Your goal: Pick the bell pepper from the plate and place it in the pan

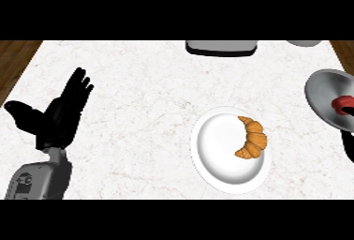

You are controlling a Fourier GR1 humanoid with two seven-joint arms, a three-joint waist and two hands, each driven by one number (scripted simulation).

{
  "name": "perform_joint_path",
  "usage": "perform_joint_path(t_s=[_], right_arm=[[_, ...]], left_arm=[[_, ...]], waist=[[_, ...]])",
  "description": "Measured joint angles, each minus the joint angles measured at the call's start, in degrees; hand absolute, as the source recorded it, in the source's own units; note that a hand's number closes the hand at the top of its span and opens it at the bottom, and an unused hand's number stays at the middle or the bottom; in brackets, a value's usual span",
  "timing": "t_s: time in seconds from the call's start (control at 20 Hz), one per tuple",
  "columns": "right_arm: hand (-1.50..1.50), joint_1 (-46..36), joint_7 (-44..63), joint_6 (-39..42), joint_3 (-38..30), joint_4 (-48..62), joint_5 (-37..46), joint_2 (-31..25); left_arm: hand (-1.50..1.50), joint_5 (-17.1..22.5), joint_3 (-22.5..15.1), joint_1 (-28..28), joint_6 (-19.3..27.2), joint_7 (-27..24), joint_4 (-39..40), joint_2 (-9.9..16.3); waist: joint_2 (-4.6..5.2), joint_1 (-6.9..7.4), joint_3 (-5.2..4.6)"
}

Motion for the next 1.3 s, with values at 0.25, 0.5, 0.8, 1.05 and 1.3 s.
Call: perform_joint_path(t_s=[0.25, 0.5, 0.8, 1.05, 1.3], right_arm=[[-1.50, 0.76, -6.28, 4.66, -7.39, -0.17, -8.37, -2.45], [-1.50, 4.73, -11.94, 13.91, -14.18, 0.79, -16.25, -6.31], [-1.50, 12.59, -19.44, 28.55, -19.04, 2.11, -22.95, -10.32], [-1.50, 18.84, -24.13, 37.03, -19.79, 1.65, -25.81, -12.58], [-1.50, 22.04, -25.48, 37.28, -19.03, 0.48, -27.70, -12.31]], left_arm=[[0.00, 0.48, 0.88, 0.90, -0.24, -0.27, 0.09, 0.43], [0.00, 0.37, 1.25, 1.59, 0.46, 0.84, -1.06, 0.55], [0.00, 0.71, 1.99, 2.50, 0.09, 0.30, -0.98, 0.93], [0.00, 0.10, 1.67, 2.58, 0.25, -0.35, -0.51, 0.62], [0.00, 1.15, 2.54, 2.35, -0.71, 1.01, -1.58, 1.62]], waist=[[-0.43, -1.00, -0.06], [-0.76, -1.96, -0.10], [-1.03, -2.75, -0.17], [-1.09, -2.68, -0.21], [-1.15, -2.44, -0.23]])
